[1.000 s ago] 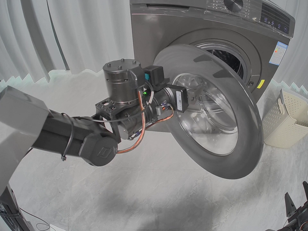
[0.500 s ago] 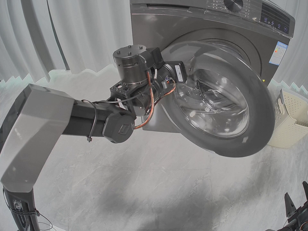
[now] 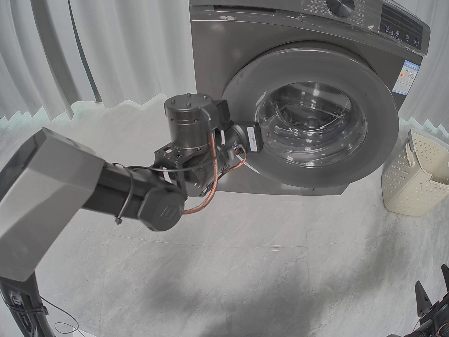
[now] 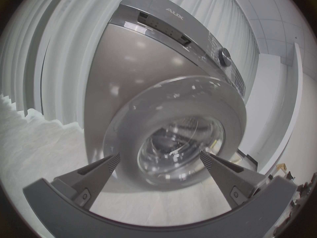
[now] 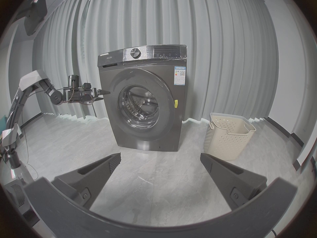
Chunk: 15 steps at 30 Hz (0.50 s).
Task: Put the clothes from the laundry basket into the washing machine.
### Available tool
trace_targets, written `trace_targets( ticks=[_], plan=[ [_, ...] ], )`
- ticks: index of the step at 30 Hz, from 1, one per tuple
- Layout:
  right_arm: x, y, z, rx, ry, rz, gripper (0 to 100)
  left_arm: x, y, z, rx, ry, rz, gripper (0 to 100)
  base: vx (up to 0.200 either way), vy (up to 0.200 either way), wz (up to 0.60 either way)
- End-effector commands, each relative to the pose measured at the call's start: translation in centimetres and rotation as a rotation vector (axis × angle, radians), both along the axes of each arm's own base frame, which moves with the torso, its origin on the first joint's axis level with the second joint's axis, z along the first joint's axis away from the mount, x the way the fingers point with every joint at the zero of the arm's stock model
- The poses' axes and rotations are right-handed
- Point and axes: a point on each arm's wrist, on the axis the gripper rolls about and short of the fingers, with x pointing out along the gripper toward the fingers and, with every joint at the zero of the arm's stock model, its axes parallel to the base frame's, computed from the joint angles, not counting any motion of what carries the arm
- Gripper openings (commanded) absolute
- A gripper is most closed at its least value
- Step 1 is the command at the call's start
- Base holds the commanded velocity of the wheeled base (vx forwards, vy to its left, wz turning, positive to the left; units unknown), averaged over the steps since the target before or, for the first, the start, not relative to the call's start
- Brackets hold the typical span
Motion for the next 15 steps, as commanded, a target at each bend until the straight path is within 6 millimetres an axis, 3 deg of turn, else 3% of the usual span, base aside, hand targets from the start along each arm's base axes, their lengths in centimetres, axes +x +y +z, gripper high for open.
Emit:
trace_targets(
  ticks=[1,3,4,6,9,10,13,14,15],
  plan=[
    [0.0,0.0,-0.5,0.000,0.001,0.001,100,-11.6,6.6,2.2,0.039,0.055,-0.088,100,0.000,0.000,0.00],
    [0.0,0.0,-0.5,0.000,0.001,0.000,100,-14.2,8.3,1.9,0.055,0.070,-0.107,100,0.000,0.000,0.00],
    [0.0,0.0,-0.5,0.000,0.001,0.001,100,-17.1,10.6,1.6,0.062,0.074,-0.126,100,0.000,0.000,0.00],
    [0.0,0.0,-0.5,0.000,0.001,0.003,100,-20.3,14.0,0.9,0.070,0.064,-0.137,100,0.000,0.000,0.00],
    [0.0,0.0,-0.5,0.000,0.001,0.001,100,-22.4,16.5,0.0,0.092,0.041,-0.122,100,0.000,0.000,0.00],
    [0.0,0.0,-0.5,0.000,0.001,0.001,100,-23.8,19.0,-0.9,0.116,0.017,-0.060,100,0.000,0.000,0.00],
    [0.0,0.0,-0.5,0.000,0.001,0.001,100,-25.6,21.6,-1.8,0.120,-0.018,0.021,100,0.000,0.000,0.00],
    [0.0,0.0,-0.5,0.000,0.001,0.001,100,-25.6,21.6,-1.8,0.120,-0.018,0.021,100,0.000,0.000,0.00],
    [0.0,0.0,-0.5,0.000,0.001,0.001,100,-26.9,22.9,-1.8,0.096,-0.056,0.062,100,0.000,0.000,0.00]
  ],
)
